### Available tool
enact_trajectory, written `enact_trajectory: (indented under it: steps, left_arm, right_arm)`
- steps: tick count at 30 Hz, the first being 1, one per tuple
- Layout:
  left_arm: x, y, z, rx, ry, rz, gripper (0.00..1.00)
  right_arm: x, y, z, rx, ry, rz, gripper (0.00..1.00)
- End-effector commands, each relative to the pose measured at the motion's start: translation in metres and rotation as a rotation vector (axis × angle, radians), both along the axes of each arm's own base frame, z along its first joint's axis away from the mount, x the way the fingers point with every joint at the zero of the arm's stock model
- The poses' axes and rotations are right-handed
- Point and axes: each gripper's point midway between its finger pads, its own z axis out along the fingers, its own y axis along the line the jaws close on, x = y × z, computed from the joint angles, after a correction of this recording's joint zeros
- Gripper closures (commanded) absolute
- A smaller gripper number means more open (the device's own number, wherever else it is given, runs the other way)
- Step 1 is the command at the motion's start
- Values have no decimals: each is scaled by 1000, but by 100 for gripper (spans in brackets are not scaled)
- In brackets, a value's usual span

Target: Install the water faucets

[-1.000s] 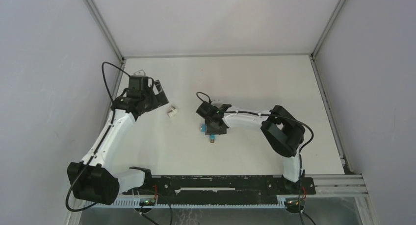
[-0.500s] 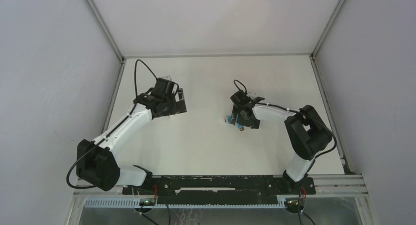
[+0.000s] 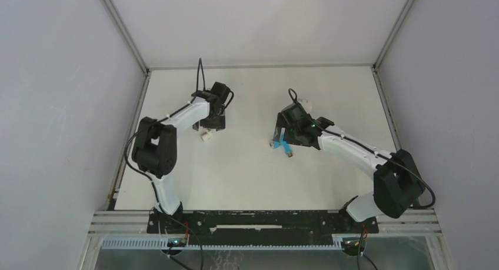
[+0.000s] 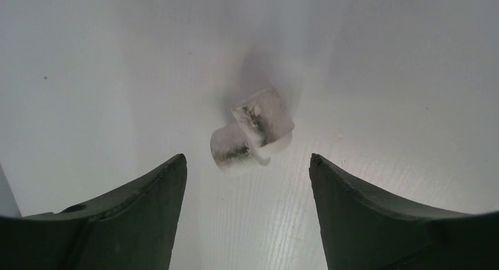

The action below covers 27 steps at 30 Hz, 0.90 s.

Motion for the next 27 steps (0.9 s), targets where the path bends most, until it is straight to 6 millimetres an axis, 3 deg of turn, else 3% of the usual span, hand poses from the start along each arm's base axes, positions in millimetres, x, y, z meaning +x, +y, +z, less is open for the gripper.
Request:
enact_trajectory:
  steps: [1,7,12,20,27]
  left_arm:
    - [28,4,14,61,-30,-37,25]
    - [30,7,-14,43,59,-40,37]
    - [24,5,-31,-24,120,-31,38]
    - [18,-16,-36,-198,165,-6,47]
    - [17,-62,-16,-496,97,37,62]
  right_arm:
    - [4,-11,30,-4,-89,-14,5]
    - [-2,-16,34,12,-101,-21,5]
    - [-3,-16,33,14,-92,-34,5]
    - [-5,-14,39,31,-102,-32,5]
    - [-6,-18,45,33,-118,-40,5]
